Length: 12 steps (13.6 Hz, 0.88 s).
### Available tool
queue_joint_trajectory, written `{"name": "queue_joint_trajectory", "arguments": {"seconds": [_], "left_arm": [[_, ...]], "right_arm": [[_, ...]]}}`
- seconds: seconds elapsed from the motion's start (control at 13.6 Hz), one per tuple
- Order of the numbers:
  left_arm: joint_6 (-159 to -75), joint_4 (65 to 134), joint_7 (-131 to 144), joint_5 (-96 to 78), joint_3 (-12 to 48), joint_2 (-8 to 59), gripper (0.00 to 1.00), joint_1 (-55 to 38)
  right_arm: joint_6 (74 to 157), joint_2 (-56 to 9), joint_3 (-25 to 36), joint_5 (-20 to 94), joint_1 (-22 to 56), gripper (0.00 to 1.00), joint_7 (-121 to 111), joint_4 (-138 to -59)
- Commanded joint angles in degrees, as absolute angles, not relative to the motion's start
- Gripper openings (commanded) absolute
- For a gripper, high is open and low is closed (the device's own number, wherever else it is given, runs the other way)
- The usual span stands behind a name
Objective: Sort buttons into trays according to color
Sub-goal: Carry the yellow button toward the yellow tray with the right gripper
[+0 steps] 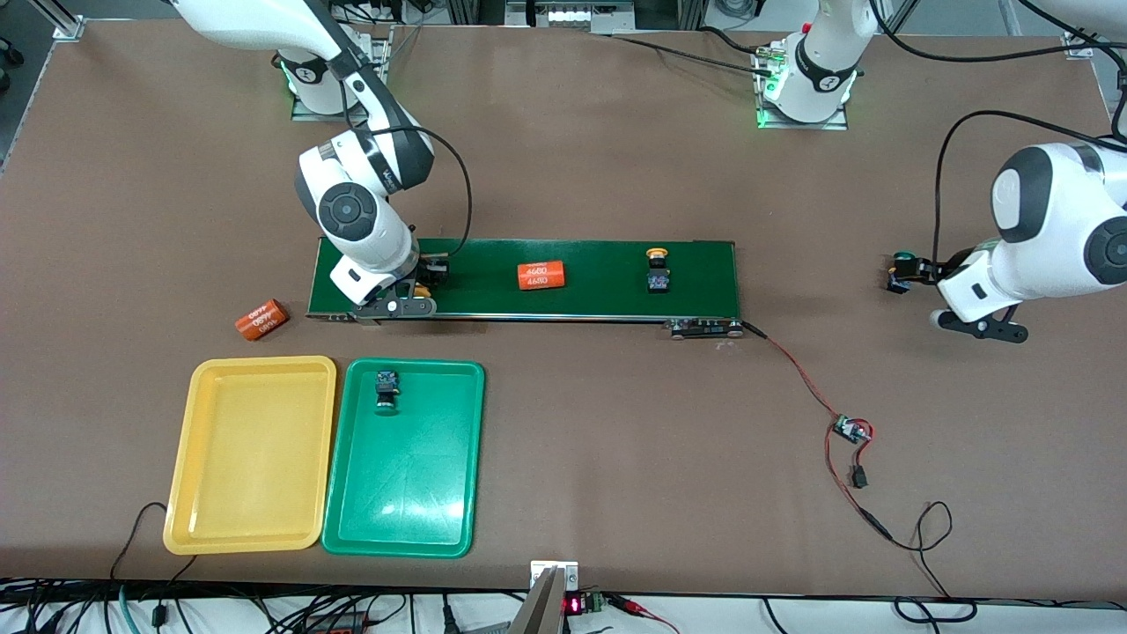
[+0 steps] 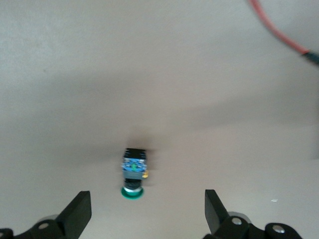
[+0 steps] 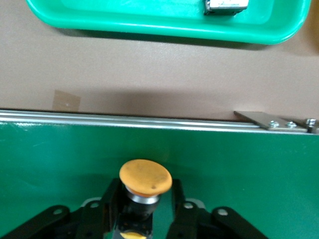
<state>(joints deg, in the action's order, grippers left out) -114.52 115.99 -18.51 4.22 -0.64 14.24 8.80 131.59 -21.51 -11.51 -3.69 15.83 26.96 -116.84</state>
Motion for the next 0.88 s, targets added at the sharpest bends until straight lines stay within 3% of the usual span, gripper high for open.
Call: {"name": "queue_joint_trajectory", "arguments": {"seconds": [0.0,0.29,0.59,0.74,0.81], "left_arm": [[-124.6,122.3,-24.1,4.8,-3.7,15.3,1.00,8.7],[-139.6,131.8,-24.2,4.7,-4.6,17.5,1.00,9.6],[-143.3,132.7,-24.8,4.7,-4.8,21.1,0.97,9.6],[-142.9,132.7,-26.5,4.7,-4.8,21.2,0.54,9.6],[-142.8,132.6,-26.6,4.7,-4.8,21.2,0.43,9.7]], "right_arm": [[131.4,-21.0,-11.5,-4.4,14.8,0.27,25.6,-116.7],[130.5,-19.9,-11.0,-4.3,13.8,0.22,24.5,-114.8],[125.6,-18.2,-11.0,-3.8,10.4,0.21,19.8,-107.3],[121.9,-18.3,-11.1,-3.4,7.6,0.21,15.8,-102.9],[120.3,-18.3,-11.1,-3.3,6.3,0.21,13.3,-101.3]]}}
